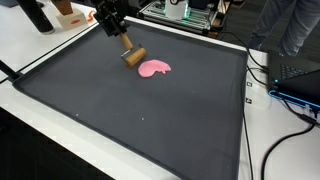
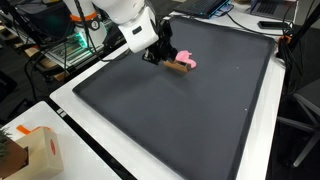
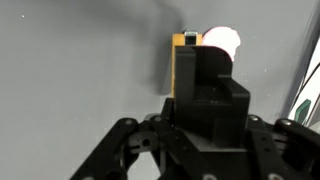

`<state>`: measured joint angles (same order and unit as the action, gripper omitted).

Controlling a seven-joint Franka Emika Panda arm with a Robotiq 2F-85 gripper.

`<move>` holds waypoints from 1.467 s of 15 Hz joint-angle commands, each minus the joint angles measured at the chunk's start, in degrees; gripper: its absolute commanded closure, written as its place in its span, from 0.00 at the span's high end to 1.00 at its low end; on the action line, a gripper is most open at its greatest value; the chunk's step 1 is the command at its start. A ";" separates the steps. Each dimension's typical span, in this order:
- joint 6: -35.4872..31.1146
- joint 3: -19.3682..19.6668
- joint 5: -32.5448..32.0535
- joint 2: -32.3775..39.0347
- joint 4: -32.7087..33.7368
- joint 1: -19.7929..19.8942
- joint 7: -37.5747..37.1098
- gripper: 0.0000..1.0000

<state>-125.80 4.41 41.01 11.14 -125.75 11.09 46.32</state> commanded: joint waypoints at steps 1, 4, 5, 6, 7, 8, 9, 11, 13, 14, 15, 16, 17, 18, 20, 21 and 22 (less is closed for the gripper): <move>3.29 0.03 2.22 0.59 1.24 1.04 1.73 0.24; 4.91 -0.08 2.35 0.42 1.66 0.97 2.03 0.24; 5.65 -0.15 2.44 0.22 1.81 0.90 2.19 0.24; 5.90 -0.12 2.14 0.09 1.94 0.72 1.80 0.24; 6.53 -0.16 2.04 -0.08 2.08 0.61 1.72 0.24; 6.58 -0.19 1.66 -0.34 2.09 0.35 1.22 0.24; 6.67 -0.24 1.27 -0.62 2.12 0.07 0.70 0.24; 6.23 -0.57 0.58 -1.51 1.92 -0.64 -0.10 0.24; 5.50 -1.11 -0.37 -2.99 1.39 -1.77 -1.36 0.24; 5.30 -1.37 -0.86 -3.73 1.19 -2.36 -1.92 0.24; 5.25 -1.67 -1.29 -4.50 1.06 -3.00 -2.54 0.24; 4.71 -2.14 -2.31 -5.53 0.78 -4.01 -3.80 0.24; 4.10 -2.47 -3.33 -6.29 0.66 -4.88 -5.01 0.24; 3.44 -2.96 -4.98 -7.16 0.52 -5.94 -6.92 0.24; 2.24 -4.03 -9.03 -8.55 0.51 -7.92 -11.35 0.24; 1.56 -4.74 -11.87 -9.13 0.60 -9.07 -14.28 0.24; 1.44 -5.43 -14.54 -9.45 0.90 -10.02 -16.82 0.24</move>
<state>-122.54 0.37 32.78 4.77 -123.44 3.66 36.53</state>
